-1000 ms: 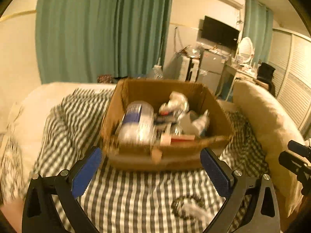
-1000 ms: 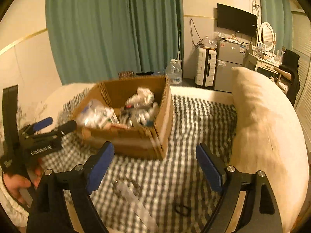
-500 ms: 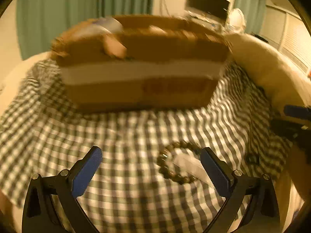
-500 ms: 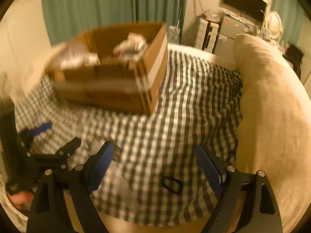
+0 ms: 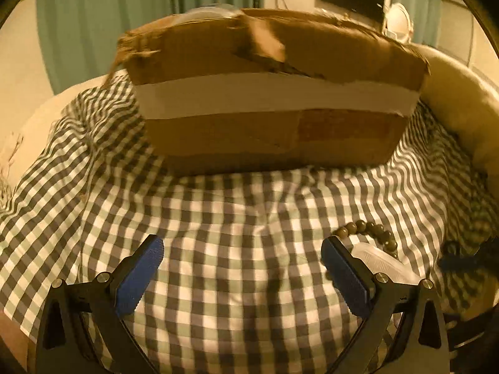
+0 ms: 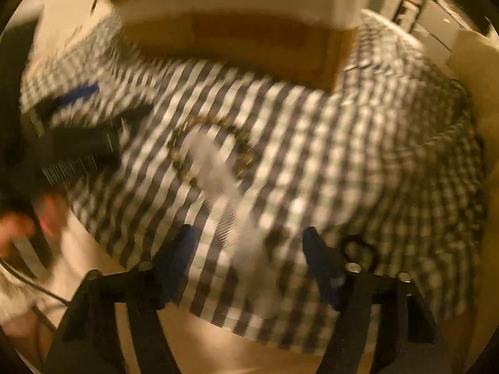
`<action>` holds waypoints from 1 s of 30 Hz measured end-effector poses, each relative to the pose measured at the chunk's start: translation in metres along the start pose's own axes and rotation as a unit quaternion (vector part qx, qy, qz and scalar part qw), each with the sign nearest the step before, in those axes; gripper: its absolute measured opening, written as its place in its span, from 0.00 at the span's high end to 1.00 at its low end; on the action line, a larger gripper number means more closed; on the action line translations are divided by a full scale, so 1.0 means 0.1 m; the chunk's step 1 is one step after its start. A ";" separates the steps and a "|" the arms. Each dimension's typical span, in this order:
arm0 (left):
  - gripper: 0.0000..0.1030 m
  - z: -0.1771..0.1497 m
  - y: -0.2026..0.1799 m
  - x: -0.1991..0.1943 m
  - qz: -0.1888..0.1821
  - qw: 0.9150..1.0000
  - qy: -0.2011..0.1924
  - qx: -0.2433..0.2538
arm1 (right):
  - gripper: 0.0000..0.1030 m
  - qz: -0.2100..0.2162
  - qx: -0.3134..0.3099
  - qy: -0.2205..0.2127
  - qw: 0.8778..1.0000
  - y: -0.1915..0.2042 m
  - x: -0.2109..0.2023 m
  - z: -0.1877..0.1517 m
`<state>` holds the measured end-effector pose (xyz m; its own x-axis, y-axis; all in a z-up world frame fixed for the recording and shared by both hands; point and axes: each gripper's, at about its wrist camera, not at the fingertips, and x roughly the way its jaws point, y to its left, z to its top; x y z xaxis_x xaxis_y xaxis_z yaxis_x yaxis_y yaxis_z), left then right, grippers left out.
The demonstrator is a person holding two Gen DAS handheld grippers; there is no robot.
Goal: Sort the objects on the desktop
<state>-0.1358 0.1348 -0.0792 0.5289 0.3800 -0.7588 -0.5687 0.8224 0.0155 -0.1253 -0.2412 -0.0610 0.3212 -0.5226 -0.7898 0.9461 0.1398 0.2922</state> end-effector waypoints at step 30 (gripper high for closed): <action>0.64 -0.20 -0.91 0.31 -0.120 0.984 0.023 0.134 | 0.75 -0.014 0.130 -0.133 0.983 -0.60 -0.89 0.16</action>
<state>-0.0800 0.0631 -0.1174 0.5954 0.1481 -0.7896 -0.2421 0.9702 -0.0006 -0.2110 -0.2162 0.0003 0.2406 -0.7289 -0.6410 0.9006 -0.0787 0.4275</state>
